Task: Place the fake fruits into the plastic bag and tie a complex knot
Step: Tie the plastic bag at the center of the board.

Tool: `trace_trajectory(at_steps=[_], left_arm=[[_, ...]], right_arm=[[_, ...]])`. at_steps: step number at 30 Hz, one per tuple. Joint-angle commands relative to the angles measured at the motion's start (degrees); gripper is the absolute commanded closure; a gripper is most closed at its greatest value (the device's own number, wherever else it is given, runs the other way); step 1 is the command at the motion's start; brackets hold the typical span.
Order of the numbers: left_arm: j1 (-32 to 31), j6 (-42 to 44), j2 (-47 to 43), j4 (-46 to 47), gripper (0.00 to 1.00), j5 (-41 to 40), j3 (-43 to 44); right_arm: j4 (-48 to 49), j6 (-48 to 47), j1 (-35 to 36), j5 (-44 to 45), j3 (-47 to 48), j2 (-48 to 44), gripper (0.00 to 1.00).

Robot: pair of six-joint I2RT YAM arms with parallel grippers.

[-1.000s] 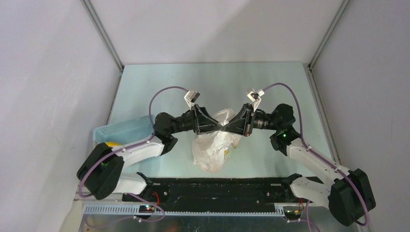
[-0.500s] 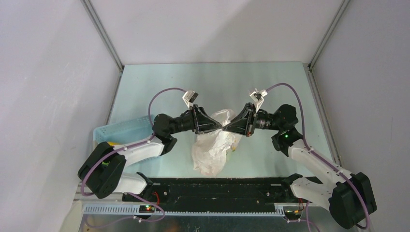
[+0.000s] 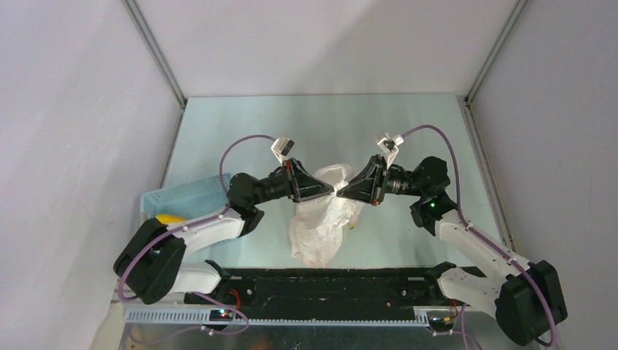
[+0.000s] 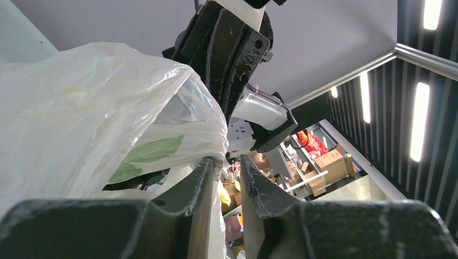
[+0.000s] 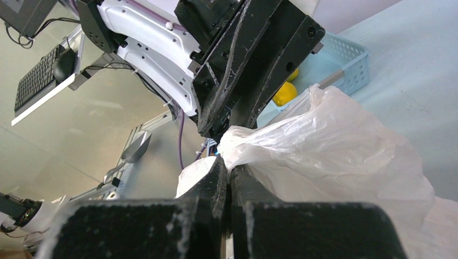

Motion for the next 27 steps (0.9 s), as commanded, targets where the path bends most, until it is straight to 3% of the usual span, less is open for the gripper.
trace_trajectory(at_steps=[1,14,23,27], left_arm=[[0.01,0.81,-3.09,4.36,0.74,-0.14,0.81],[-0.01,3.05,-3.99,-0.10,0.80,0.46,1.09],[-0.10,3.71,-4.12,-0.81,0.99,0.44,0.90],[-0.08,4.07,-4.47,-0.74,1.00,0.30,0.50]], right_arm=[[-2.04,-1.61,-0.72,0.67,-0.66,0.24,1.00],[-1.90,-1.55,-0.81,0.82,-0.65,0.50,1.00],[-2.12,-1.53,-0.82,0.92,-0.65,0.60,1.00],[-2.29,-1.42,-0.85,1.01,-0.65,0.56,1.00]])
